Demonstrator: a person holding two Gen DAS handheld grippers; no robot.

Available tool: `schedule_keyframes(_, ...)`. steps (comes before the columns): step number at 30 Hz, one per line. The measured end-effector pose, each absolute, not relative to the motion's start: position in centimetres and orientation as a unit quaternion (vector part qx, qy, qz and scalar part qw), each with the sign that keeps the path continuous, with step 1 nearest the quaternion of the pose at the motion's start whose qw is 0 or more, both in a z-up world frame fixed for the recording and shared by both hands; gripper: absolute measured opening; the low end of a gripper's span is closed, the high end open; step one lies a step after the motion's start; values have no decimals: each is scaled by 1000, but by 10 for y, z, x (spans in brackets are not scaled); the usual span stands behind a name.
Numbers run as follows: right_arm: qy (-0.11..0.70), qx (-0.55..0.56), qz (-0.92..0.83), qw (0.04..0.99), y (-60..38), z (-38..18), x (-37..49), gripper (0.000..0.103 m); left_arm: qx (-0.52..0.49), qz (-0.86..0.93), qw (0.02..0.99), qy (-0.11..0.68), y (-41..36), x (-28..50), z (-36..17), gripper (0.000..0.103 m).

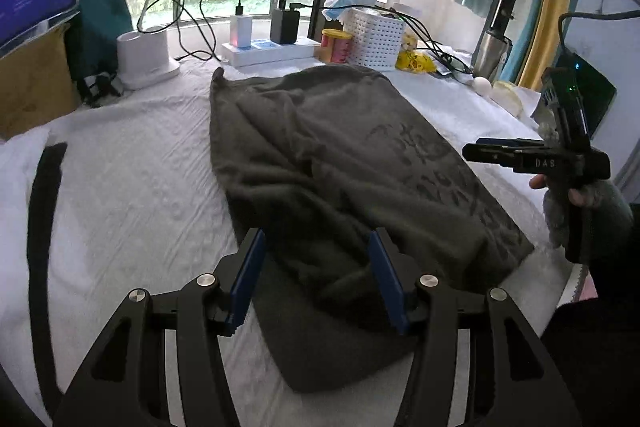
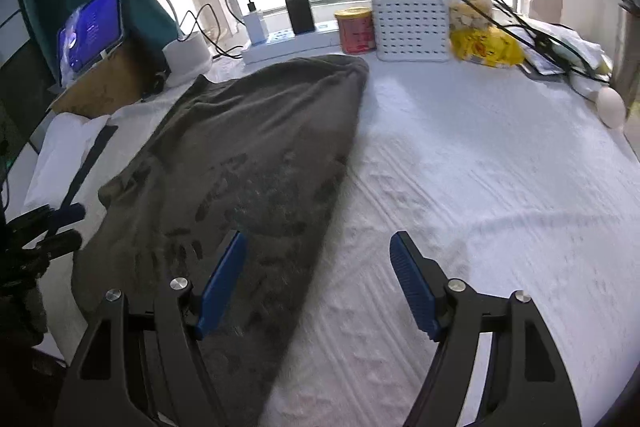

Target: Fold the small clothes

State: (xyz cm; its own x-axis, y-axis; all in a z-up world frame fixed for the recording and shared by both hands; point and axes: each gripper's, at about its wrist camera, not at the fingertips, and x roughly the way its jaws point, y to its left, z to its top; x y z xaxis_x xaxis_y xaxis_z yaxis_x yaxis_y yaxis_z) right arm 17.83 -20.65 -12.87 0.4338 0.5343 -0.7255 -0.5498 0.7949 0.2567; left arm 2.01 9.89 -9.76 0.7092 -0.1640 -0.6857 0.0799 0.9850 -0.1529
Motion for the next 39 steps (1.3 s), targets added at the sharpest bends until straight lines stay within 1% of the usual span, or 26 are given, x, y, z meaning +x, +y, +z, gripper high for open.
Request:
schedule_keyframes(8, 437, -15, 328, 837, -208, -136, 154, 74, -27, -80, 931, 356, 81, 2, -89, 57)
schedule_keyframes(12, 431, -19, 335, 838, -203, -133, 148, 74, 4, -93, 923, 373, 64, 15, -98, 57)
schedule_keyframes(16, 429, -19, 338, 838, -202, -133, 144, 74, -15, -111, 910, 399, 64, 29, -116, 57)
schedule_keyframes(17, 429, -19, 338, 837, -202, -133, 143, 74, -21, -116, 909, 401, 65, 30, -118, 56)
schedule_keyframes(19, 432, -19, 338, 836, -202, -135, 141, 74, -31, -131, 906, 401, 66, 28, -120, 26)
schedule_keyframes(20, 434, -18, 338, 835, -203, -136, 140, 74, -29, -131, 906, 401, 65, 27, -120, 22)
schedule_keyframes(21, 436, -18, 337, 834, -202, -138, 139, 74, -25, -131, 907, 400, 65, 24, -118, 15)
schedule_keyframes(22, 438, -18, 338, 833, -202, -139, 138, 75, -22, -132, 909, 395, 65, 19, -114, 14)
schedule_keyframes(25, 439, -29, 346, 829, -198, -140, 133, 74, -22, -120, 923, 364, 74, -1, -97, 12)
schedule_keyframes(29, 435, -50, 351, 827, -193, -141, 125, 74, -37, -105, 923, 368, 91, -22, -87, 12)
schedule_keyframes(34, 429, -67, 349, 830, -193, -143, 113, 74, -56, -100, 912, 394, 95, -26, -101, 12)
schedule_keyframes(39, 427, -70, 360, 826, -197, -143, 94, 74, -75, -95, 908, 400, 96, -22, -110, 12)
